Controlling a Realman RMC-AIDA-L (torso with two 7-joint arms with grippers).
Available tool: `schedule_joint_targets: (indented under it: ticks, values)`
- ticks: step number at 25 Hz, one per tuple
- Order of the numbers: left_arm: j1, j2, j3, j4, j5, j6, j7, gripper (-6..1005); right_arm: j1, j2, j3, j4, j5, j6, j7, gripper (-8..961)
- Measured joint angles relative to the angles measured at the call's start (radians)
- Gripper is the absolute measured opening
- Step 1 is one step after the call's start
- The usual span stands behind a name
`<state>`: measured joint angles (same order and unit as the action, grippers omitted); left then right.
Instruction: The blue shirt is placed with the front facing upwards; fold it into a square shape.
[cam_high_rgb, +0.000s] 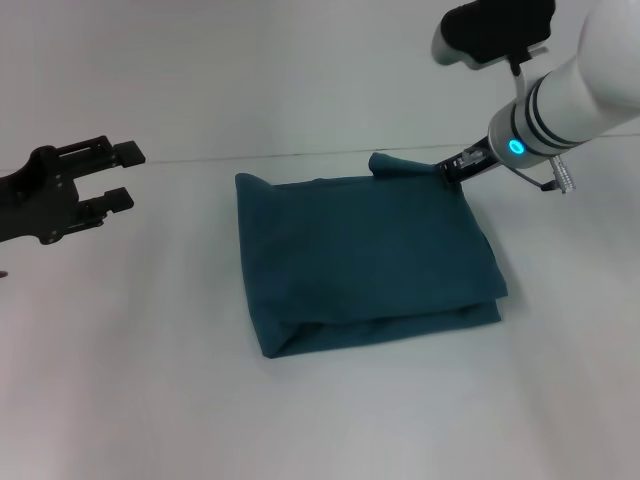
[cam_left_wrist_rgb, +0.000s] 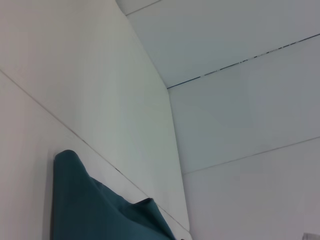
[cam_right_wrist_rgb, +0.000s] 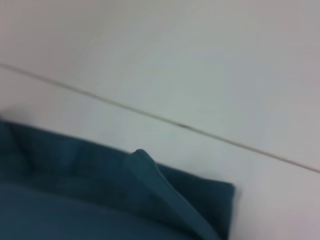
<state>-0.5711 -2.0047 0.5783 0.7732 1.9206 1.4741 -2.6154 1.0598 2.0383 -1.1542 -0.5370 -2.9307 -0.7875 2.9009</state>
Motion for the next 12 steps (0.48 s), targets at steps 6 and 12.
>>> schedule_joint_targets:
  ticks: [6,12]
  values:
    - [0.003,0.000,0.000,0.000,-0.005,0.005,0.000,741,0.009,-0.040,-0.009,0.061,0.000,0.037,0.088,272]
    - [0.004,-0.002,0.000,0.000,-0.013,0.009,0.001,743,-0.004,-0.062,0.041,0.048,0.000,0.020,0.107,295]
